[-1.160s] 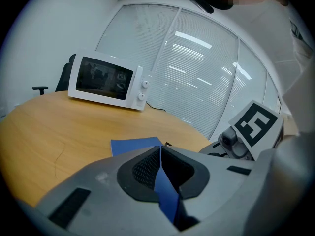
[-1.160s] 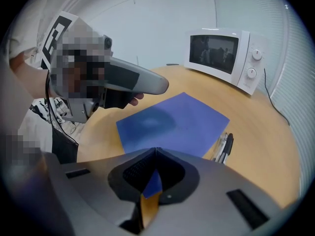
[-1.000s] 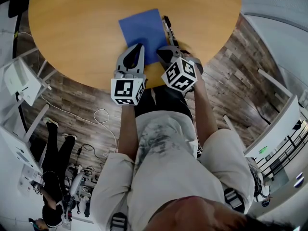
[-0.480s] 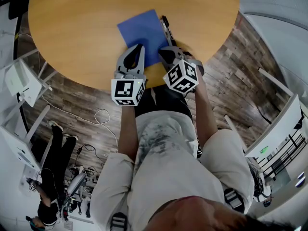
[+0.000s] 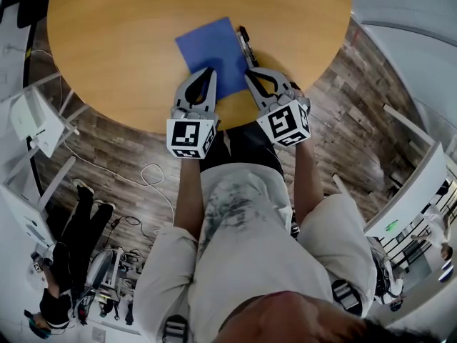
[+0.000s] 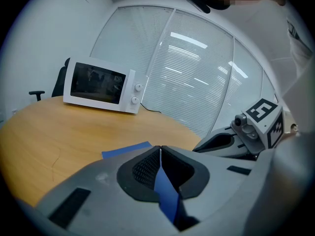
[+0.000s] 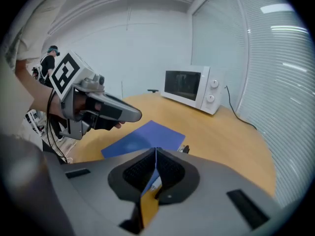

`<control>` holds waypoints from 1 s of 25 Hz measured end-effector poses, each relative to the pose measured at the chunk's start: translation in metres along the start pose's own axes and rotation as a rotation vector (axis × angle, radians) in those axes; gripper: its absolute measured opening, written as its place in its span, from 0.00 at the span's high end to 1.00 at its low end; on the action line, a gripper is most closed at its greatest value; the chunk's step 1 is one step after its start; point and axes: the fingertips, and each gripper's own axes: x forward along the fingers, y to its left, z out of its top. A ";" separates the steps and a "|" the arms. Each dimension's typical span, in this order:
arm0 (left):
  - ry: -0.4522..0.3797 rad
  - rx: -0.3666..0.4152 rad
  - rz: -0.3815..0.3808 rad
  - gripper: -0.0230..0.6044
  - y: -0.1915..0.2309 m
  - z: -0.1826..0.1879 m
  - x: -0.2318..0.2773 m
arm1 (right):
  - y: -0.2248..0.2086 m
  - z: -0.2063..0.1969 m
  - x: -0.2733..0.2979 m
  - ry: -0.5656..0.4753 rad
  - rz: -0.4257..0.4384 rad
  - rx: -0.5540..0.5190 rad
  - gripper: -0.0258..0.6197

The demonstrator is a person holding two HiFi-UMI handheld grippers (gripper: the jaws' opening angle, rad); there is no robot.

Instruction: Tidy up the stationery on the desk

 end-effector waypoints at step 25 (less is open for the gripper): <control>-0.049 0.078 -0.028 0.94 -0.021 0.040 -0.041 | -0.020 0.044 -0.068 -0.201 -0.033 0.118 0.86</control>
